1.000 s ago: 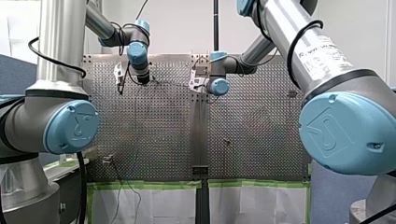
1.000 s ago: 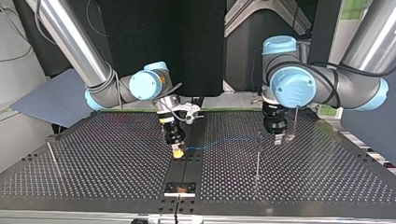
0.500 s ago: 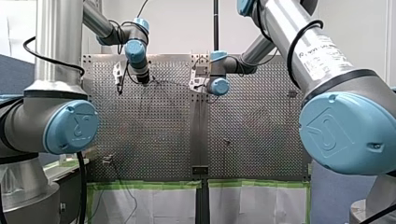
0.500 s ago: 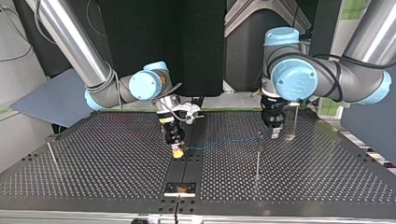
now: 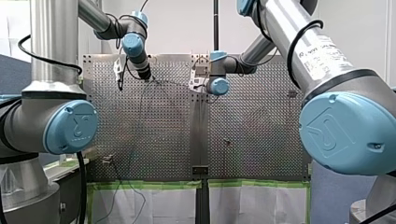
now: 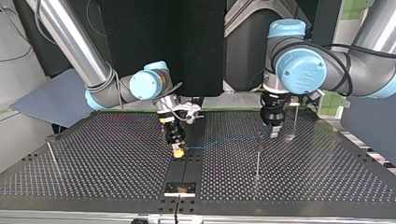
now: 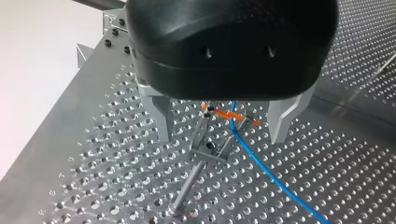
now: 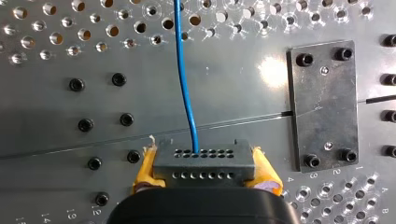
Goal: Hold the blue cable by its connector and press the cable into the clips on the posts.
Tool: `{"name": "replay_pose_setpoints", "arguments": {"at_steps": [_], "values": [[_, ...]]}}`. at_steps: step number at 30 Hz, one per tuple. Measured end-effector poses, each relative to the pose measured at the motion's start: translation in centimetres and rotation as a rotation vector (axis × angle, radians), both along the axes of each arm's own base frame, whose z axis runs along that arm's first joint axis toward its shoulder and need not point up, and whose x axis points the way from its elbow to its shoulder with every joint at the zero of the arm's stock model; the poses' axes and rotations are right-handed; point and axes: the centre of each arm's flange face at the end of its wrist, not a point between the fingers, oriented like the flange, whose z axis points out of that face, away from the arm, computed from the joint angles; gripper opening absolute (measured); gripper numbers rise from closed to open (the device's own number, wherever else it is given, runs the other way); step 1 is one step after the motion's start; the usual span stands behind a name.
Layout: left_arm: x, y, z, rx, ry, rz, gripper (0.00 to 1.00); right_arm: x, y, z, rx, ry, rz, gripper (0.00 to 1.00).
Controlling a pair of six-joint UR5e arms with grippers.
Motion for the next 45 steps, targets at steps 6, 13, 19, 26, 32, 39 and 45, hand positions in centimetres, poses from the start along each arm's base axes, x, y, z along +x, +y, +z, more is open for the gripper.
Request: {"name": "replay_pose_setpoints", "arguments": {"at_steps": [6, 13, 19, 26, 32, 39, 45], "values": [[0.0, -0.3, 0.1, 0.000, -0.015, -0.009, 1.00, 0.0, 0.0, 0.0, 0.001, 0.001, 0.001, 0.00], [0.1, -0.6, 0.2, 0.000, -0.025, -0.012, 1.00, 0.1, 0.1, -0.1, 0.002, 0.001, 0.002, 0.00], [0.0, -0.8, 0.2, 0.003, -0.031, -0.008, 1.00, 0.0, 0.0, -0.1, 0.002, 0.001, 0.001, 0.00], [-0.1, -1.3, 0.3, 0.001, -0.039, -0.026, 1.00, 0.0, 0.0, -0.2, 0.002, 0.001, 0.000, 0.00], [-0.3, -2.0, 0.3, -0.009, -0.045, -0.057, 1.00, 0.1, 0.1, -0.1, 0.002, 0.001, 0.001, 0.00], [-0.2, -2.2, 0.3, -0.012, -0.054, -0.065, 1.00, 0.1, 0.1, -0.1, 0.002, 0.001, 0.002, 0.00], [0.1, -2.4, 0.5, 0.005, -0.079, -0.071, 1.00, 0.1, 0.1, -0.1, 0.002, 0.001, 0.002, 0.00]]}}
